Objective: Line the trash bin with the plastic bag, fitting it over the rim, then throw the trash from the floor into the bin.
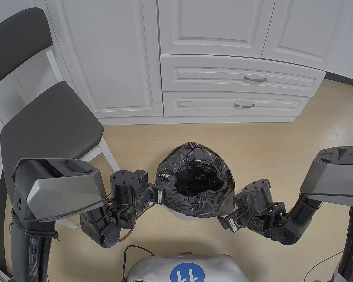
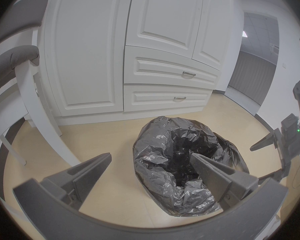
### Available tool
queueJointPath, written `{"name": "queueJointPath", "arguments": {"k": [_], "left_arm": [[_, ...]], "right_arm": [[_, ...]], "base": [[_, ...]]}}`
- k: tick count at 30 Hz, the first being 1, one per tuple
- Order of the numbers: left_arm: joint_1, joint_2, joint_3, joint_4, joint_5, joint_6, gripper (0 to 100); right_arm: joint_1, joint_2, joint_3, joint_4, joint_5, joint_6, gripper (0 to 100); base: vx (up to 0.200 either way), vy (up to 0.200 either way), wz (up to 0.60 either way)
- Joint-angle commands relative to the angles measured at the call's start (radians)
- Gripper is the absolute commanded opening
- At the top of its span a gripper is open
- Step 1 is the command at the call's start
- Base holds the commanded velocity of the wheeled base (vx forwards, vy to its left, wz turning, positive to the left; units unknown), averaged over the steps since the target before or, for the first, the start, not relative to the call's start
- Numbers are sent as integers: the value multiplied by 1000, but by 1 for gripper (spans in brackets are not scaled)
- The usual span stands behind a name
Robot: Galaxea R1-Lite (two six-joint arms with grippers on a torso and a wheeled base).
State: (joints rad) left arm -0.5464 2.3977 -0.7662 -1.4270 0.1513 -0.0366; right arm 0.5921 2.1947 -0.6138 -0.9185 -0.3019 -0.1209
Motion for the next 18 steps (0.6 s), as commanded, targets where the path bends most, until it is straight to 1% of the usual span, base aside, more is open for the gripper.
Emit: {"name": "queueJointPath", "arguments": {"k": [1,5,6,7,8,9,10,13,14,16,17,18], "left_arm": [[-4,11,4,-1,1,0,100],[-14,11,4,-1,2,-2,100],[-14,11,4,-1,2,0,100],[-14,11,4,-1,2,0,100],[-17,11,2,-1,2,0,100],[-17,11,2,-1,2,0,100],[-18,11,2,-1,2,0,100],[-20,17,-1,-1,2,0,100],[-20,23,-2,-1,2,0,100],[-20,24,-4,-1,2,0,100],[-20,34,-4,-1,2,0,100],[-20,38,-5,-1,2,0,100]], "right_arm": [[-6,-33,45,7,29,-39,100],[-29,53,6,3,33,-42,100],[-58,109,-34,7,33,-42,100],[-60,112,-35,7,33,-42,100],[-87,158,-64,7,33,-40,100],[-87,158,-64,7,33,-40,100],[-110,201,-93,6,35,-40,100],[-135,246,-138,6,37,-34,100],[-141,275,-175,6,37,-22,100],[-143,284,-187,6,37,-14,100],[-150,303,-241,29,40,41,100],[-153,304,-264,58,40,66,100]], "base": [[0,0,0],[0,0,0],[0,0,0],[0,0,0],[0,0,0],[0,0,0],[0,0,0],[0,0,0],[0,0,0],[0,0,0],[0,0,0],[0,0,0]]}}
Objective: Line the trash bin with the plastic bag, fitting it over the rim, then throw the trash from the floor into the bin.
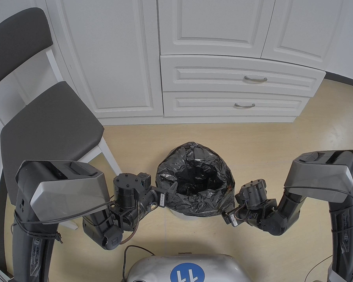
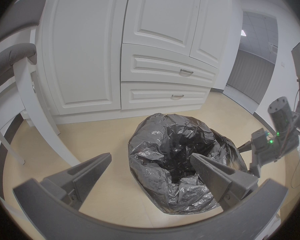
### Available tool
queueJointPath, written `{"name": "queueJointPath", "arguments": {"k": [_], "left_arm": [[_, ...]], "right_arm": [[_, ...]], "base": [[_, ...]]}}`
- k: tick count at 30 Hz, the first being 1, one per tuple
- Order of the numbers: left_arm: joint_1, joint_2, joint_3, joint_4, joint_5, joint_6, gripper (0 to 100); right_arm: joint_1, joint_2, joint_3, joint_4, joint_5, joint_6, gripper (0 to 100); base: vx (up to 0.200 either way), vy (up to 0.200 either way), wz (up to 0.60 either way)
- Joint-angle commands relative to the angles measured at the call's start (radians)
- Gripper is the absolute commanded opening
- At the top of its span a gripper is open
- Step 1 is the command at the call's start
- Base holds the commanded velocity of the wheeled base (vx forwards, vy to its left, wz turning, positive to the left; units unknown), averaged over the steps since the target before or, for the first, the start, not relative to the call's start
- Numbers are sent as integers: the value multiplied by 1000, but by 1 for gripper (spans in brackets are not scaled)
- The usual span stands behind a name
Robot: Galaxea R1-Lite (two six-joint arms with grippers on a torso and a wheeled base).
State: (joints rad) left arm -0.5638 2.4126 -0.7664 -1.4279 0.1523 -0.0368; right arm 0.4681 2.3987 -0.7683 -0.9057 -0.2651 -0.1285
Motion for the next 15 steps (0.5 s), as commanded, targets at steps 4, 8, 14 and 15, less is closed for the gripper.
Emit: {"name": "queueJointPath", "arguments": {"k": [4,8,14,15], "left_arm": [[-2,30,-10,0,1,-2,100],[4,30,-5,-19,1,-2,100],[7,31,-1,-37,1,-3,100],[7,30,-1,-37,1,-3,100]], "right_arm": [[-36,92,-170,179,4,141,100],[-109,-98,-42,258,72,33,100],[-232,-303,73,257,198,-129,100],[-240,-314,69,251,196,-125,100]], "base": [[0,0,0],[0,0,0],[0,0,0],[0,0,0]]}}
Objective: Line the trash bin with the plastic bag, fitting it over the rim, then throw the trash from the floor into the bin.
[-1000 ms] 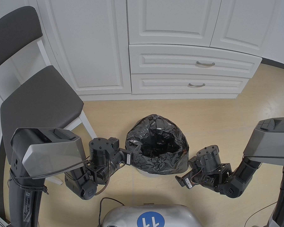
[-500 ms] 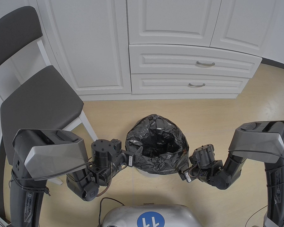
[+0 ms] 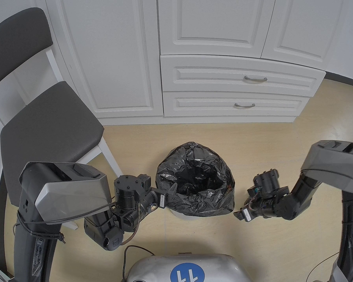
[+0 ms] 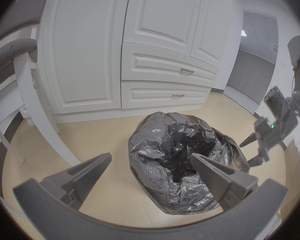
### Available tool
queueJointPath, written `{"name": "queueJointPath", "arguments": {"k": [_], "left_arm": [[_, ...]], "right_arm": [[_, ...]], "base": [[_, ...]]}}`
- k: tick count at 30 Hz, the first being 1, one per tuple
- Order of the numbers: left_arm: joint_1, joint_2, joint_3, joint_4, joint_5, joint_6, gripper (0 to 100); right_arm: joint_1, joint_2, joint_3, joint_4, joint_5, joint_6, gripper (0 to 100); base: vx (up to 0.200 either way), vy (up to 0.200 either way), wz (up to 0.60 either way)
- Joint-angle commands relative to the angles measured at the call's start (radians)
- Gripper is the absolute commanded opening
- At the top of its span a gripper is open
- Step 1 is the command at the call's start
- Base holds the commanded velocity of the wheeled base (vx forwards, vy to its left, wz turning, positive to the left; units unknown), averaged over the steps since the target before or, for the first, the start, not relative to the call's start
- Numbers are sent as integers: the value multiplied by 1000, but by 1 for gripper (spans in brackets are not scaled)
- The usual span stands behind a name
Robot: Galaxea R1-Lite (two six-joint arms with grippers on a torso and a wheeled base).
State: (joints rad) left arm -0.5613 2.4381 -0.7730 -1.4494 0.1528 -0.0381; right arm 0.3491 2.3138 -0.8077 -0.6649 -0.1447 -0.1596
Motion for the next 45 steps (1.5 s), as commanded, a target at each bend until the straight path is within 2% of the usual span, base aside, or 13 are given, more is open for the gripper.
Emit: {"name": "queueJointPath", "arguments": {"k": [1,5,8,10,12,17,38,45], "left_arm": [[4,2,6,-17,1,-2,100],[6,-2,3,-25,1,-2,100],[4,-2,3,-26,2,-2,100],[4,-4,3,-28,1,-2,100],[4,-5,3,-28,2,-2,100],[4,-7,6,-32,2,-2,100],[4,6,8,-59,2,-16,100],[6,7,8,-59,2,-16,100]], "right_arm": [[-131,-249,102,8,76,-87,100],[-141,-275,77,-7,48,-54,100],[-114,-246,45,-84,14,9,100],[-56,-212,41,-176,-12,86,100],[-16,-179,33,-199,-19,115,100],[16,-97,4,-211,-27,124,100],[14,29,-21,-200,-24,120,100],[27,162,-96,-211,-21,124,100]], "base": [[0,0,0],[0,0,0],[0,0,0],[0,0,0],[0,0,0],[0,0,0],[0,0,0],[0,0,0]]}}
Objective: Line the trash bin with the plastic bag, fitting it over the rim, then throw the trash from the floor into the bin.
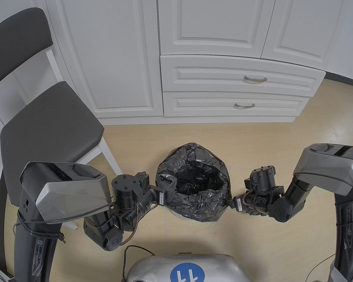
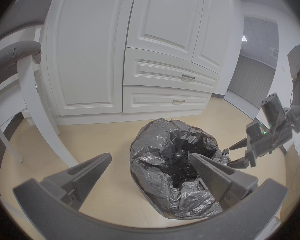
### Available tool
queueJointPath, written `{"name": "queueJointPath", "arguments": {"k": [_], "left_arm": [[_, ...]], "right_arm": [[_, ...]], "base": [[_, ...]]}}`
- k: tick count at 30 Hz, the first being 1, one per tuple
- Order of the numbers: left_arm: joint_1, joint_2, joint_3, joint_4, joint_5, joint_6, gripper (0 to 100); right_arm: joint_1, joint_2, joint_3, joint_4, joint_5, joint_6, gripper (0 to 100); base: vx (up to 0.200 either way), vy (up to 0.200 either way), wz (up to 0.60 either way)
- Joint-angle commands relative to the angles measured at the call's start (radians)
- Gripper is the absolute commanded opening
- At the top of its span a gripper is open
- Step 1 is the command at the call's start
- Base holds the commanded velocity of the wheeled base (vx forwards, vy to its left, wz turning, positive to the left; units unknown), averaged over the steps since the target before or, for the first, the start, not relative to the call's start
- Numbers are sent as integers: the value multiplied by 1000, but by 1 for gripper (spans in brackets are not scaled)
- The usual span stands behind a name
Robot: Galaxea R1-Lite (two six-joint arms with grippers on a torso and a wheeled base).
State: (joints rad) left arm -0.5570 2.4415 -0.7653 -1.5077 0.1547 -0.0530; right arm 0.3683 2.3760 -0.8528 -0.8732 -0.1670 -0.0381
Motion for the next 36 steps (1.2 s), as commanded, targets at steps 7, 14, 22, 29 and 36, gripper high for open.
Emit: {"name": "queueJointPath", "arguments": {"k": [7,14,22,29,36], "left_arm": [[19,13,-9,1,-3,-2,100],[52,22,-55,17,-4,-2,100],[66,27,-63,17,-7,-7,100],[57,40,-112,69,-40,-11,100],[43,-30,-195,277,-49,-11,100]], "right_arm": [[-8,169,-187,65,-11,55,100],[-48,224,-339,97,-46,64,100],[-77,273,-500,168,-32,72,100],[-80,275,-496,154,-34,112,100],[-83,143,-327,146,-35,103,100]], "base": [[0,0,0],[0,0,0],[0,0,0],[0,0,0],[0,0,0]]}}
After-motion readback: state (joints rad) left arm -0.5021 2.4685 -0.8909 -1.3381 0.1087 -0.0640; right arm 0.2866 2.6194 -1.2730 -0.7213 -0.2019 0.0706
